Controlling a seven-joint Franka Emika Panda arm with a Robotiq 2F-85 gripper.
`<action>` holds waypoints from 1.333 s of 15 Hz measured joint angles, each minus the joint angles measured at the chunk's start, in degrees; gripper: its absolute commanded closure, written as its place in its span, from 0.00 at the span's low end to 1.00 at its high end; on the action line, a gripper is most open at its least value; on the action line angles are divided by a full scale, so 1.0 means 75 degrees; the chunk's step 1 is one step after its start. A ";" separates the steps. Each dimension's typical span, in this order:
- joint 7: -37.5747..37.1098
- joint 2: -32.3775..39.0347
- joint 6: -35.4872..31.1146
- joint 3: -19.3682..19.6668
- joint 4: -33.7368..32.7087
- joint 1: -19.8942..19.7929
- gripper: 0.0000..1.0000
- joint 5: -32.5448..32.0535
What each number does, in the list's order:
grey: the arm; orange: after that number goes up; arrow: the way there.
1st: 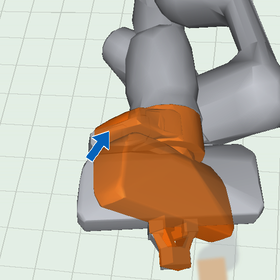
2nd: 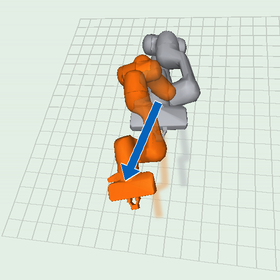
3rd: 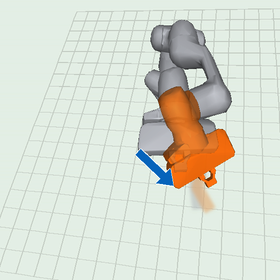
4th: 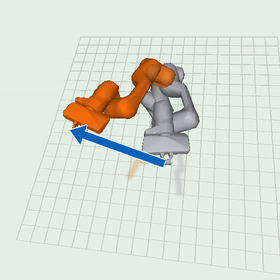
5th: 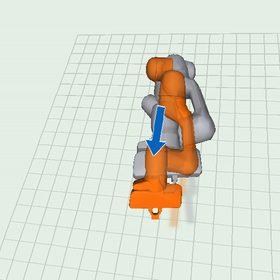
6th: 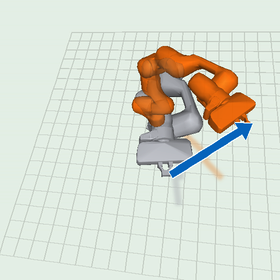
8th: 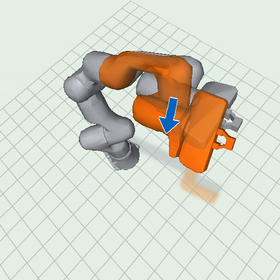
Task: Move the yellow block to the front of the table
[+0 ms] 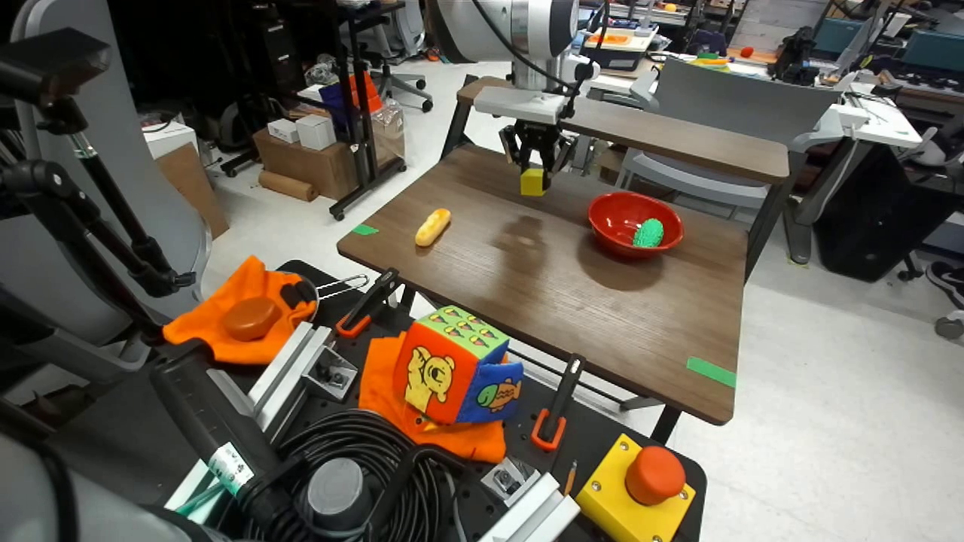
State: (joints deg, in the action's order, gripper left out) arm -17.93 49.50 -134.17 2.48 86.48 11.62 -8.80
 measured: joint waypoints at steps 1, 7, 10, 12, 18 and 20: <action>0.0000 -0.0332 -0.0035 -0.0075 0.0373 0.0001 0.83 0.0068; -0.0439 -0.2056 -0.0882 -0.0125 0.2844 -0.0123 0.83 0.0779; -0.0759 -0.2682 -0.1777 -0.0045 0.4168 -0.0360 0.83 0.1278; -0.0866 -0.2997 -0.2434 0.0055 0.5071 -0.0561 0.83 0.1544; -0.1261 -0.2864 -0.4008 0.0883 0.6237 -0.0616 0.83 0.1584; -0.1300 -0.2648 -0.4112 0.1108 0.6209 -0.0549 0.83 0.1584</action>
State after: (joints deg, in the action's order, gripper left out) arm -27.68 29.64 -165.00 10.79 133.05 7.50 3.08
